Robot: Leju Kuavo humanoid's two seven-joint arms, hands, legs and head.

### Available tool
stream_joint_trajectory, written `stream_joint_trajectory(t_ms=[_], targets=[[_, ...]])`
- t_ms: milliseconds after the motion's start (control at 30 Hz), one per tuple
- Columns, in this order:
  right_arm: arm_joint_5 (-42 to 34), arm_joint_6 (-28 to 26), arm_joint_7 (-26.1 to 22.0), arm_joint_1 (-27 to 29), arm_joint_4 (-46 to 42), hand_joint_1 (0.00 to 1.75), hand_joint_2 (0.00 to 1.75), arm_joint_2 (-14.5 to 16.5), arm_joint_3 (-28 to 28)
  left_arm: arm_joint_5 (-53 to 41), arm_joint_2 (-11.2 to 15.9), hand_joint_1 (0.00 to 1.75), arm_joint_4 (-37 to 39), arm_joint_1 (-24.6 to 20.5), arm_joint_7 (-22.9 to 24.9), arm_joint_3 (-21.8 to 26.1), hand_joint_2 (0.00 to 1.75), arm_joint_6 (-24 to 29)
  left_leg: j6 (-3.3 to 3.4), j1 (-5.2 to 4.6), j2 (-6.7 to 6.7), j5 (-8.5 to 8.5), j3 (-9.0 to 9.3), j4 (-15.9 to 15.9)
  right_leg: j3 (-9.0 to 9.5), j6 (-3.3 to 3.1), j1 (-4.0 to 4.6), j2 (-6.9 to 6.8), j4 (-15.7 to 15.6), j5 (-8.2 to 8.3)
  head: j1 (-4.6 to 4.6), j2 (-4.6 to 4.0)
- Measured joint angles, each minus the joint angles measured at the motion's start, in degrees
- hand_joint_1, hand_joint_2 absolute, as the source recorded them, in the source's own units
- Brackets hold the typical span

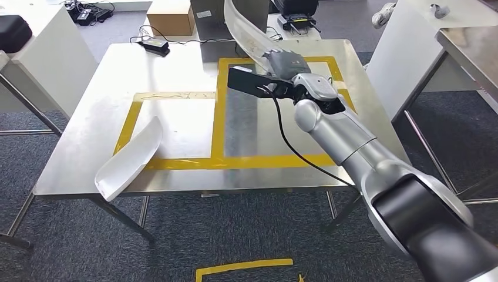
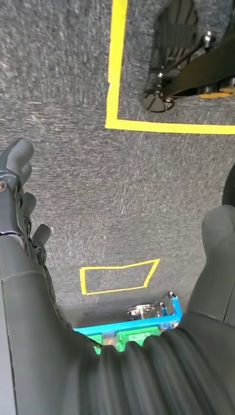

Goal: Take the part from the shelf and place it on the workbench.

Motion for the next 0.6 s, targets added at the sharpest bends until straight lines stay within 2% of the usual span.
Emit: stream_joint_trajectory(t_ms=[233, 367, 533, 600], targets=[[0.2, 1.3, 3.5, -1.1, 13.1, 1.75, 1.75, 0.2, -1.6, -0.2, -0.2, 0.00, 0.0, -0.1, 0.3, 0.0, 1.75, 0.0, -0.38, 0.00, 0.17, 0.01, 0.29, -0.5, 0.04, -0.27, 0.00, 0.12, 0.0, -0.17, 0.01, 0.00], [1.8, 2.2, 3.4, -1.1, 16.2, 1.75, 1.75, 0.6, -1.6, -0.1, -0.3, 0.00, 0.0, 0.2, 0.1, 0.0, 1.75, 0.0, -0.52, 0.00, 0.21, 0.04, 0.29, -0.5, 0.05, -0.30, -0.01, 0.15, 0.0, -0.16, 0.02, 0.00], [4.5, 3.5, 2.2, -0.1, 17.6, 1.75, 1.75, 2.8, -0.8, 0.1, -0.4, 0.00, 0.0, 0.4, -0.1, 0.0, 1.75, 0.0, -0.59, 0.00, 0.25, 0.09, 0.35, -0.5, 0.11, -0.33, -0.02, 0.16, 0.0, -0.14, 0.03, 0.00], [5.0, 3.8, 1.4, 0.5, 17.9, 0.87, 0.87, 4.0, -0.3, 0.1, -0.4, 0.00, 0.0, 0.4, -0.4, 0.0, 1.75, 0.0, -0.60, 0.00, 0.25, 0.09, 0.37, -0.5, 0.14, -0.33, -0.04, 0.15, 0.0, -0.14, 0.03, 0.00]])
